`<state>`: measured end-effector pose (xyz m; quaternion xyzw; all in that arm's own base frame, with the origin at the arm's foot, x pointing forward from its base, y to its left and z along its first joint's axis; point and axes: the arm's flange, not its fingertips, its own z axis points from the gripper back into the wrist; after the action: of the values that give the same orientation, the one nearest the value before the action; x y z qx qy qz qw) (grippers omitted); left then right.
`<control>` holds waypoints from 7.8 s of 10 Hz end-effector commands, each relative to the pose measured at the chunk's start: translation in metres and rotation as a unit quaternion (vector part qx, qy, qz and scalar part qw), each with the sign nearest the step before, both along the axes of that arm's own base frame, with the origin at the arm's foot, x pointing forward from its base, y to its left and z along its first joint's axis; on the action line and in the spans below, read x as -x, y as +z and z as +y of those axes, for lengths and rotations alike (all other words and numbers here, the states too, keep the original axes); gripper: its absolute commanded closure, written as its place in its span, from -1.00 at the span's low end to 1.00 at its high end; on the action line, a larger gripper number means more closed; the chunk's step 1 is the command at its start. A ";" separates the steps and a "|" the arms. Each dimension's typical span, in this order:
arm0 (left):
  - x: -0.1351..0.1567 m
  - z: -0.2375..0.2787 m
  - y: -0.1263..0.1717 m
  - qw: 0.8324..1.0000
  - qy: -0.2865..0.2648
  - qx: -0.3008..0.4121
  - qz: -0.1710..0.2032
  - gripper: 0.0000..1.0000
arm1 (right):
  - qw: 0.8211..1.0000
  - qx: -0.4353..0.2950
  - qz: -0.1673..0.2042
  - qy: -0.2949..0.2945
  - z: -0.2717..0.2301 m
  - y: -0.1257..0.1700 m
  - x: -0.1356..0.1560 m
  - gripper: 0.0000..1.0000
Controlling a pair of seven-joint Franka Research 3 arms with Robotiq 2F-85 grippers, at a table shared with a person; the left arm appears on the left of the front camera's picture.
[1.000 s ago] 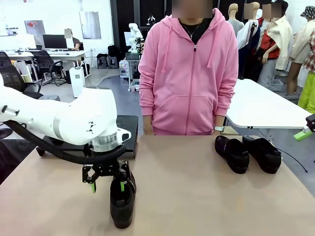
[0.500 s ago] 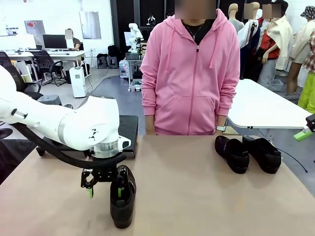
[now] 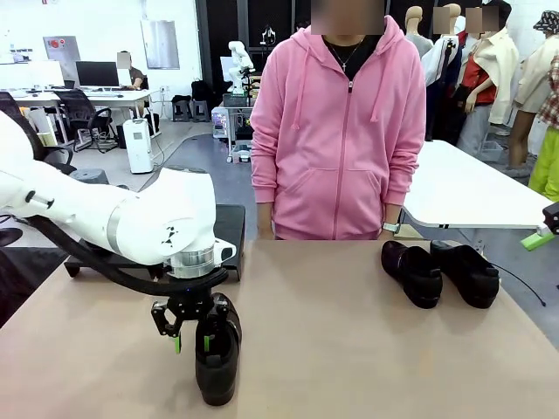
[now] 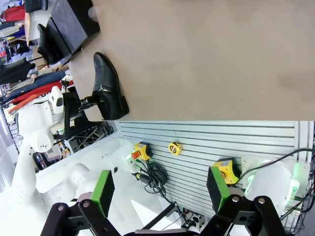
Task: Organize the shoes by placing them on the stand.
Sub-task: Place the Shoe from the middle of the table onto the Shoes Stand, then pick up one Shoe and place it in the middle of the table.
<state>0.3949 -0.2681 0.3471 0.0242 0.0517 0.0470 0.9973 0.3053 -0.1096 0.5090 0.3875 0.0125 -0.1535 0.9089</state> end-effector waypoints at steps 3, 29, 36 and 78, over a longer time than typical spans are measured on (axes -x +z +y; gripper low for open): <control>-0.001 -0.005 -0.001 1.000 -0.001 0.002 -0.013 1.00 | 1.000 -0.005 -0.004 0.005 -0.003 0.003 0.000 -1.00; -0.184 0.232 0.184 0.978 -0.026 0.018 -0.205 1.00 | 1.000 -0.005 -0.004 0.005 -0.003 0.003 0.000 -1.00; -0.257 0.238 0.135 0.962 -0.006 0.021 -0.273 1.00 | 1.000 -0.005 -0.004 0.005 -0.003 0.003 0.000 -1.00; -0.012 0.302 0.177 0.856 0.030 0.455 -0.242 -1.00 | 1.000 -0.005 -0.004 0.005 -0.003 0.003 0.000 -1.00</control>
<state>0.4080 0.0315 0.5224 -0.4487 -0.1765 0.0584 0.8741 0.3055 -0.1100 0.5089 0.3876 0.0131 -0.1539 0.9088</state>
